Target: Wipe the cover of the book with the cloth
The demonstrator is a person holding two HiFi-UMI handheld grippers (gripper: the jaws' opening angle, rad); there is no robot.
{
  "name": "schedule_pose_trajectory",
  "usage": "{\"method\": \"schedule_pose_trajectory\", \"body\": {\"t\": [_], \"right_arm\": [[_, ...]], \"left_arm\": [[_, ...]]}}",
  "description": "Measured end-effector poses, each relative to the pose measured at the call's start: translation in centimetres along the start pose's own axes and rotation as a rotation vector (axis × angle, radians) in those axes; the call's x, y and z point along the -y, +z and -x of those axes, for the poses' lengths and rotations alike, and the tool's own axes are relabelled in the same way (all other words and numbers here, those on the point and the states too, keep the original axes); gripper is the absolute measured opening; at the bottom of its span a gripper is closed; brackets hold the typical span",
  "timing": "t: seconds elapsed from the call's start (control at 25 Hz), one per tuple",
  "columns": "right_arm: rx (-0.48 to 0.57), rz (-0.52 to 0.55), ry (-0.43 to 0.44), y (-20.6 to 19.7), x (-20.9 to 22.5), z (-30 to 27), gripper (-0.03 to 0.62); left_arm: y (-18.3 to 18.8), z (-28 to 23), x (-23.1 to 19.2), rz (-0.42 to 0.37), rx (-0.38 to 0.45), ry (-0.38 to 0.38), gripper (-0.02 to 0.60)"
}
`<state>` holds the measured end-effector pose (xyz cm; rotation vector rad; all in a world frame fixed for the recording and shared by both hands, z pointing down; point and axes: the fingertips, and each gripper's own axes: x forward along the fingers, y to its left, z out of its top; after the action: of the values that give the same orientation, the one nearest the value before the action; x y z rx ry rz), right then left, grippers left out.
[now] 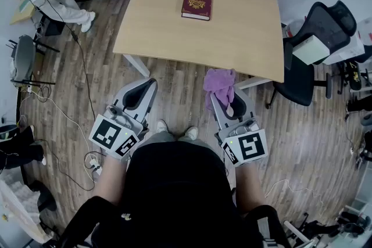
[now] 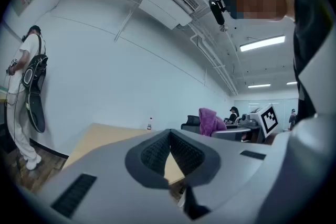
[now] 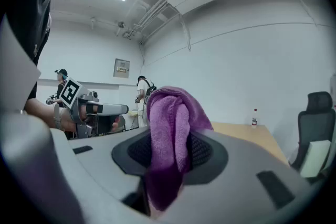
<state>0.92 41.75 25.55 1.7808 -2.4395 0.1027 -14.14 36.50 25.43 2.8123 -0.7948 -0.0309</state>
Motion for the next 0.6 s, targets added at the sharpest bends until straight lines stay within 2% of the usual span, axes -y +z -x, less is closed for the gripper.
{"method": "schedule_pose_trajectory", "body": {"t": [0.4,0.6], "right_arm": [[-0.022,0.026,-0.008,0.5,-3.8,-4.1,0.149],[-0.036,-0.071,-0.046,0.1,-4.6,-6.3,0.153]], "left_arm": [[0.7,2.3,-3.4,-0.022,-0.013,-0.041,0.018],[0.2,3.4,-6.4,0.012,-0.026,-0.065,0.018]]}}
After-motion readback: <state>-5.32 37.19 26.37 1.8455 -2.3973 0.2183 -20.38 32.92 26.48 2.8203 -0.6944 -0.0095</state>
